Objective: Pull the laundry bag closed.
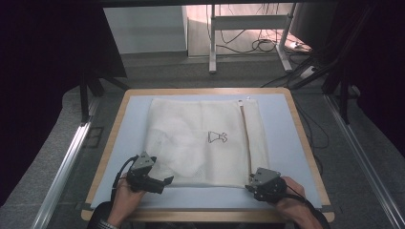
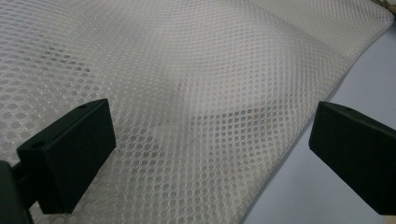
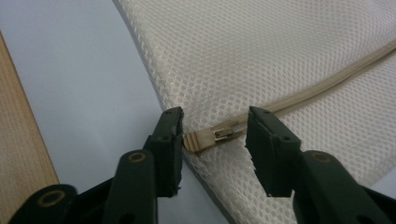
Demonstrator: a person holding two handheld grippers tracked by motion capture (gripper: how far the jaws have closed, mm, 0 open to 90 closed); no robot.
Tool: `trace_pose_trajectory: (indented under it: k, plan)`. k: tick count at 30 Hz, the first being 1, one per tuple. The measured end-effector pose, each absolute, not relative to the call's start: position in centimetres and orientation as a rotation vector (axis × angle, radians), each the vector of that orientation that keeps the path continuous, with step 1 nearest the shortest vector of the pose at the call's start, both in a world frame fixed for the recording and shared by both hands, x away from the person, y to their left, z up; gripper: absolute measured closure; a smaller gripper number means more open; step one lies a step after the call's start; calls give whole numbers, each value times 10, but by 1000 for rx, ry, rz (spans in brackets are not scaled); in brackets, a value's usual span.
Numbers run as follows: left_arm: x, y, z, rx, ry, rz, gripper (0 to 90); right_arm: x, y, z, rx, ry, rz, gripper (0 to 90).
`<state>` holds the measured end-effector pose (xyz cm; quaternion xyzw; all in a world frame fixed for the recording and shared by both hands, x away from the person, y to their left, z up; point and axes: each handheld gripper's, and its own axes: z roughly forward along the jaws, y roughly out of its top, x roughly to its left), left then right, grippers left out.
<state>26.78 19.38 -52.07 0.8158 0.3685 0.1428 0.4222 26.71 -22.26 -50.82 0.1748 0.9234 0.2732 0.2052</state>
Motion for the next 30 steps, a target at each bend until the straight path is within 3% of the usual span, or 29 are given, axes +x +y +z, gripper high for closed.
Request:
trace_pose_trajectory:
  k: [16, 30]
  plan:
    - [268, 193, -521, 2052, 922, 353, 2, 266, -227, -502, 511, 2555, 771, 812]
    - [269, 185, -520, 2070, 947, 297, 18, 277, -226, -503, 563, 2591, 781, 854]
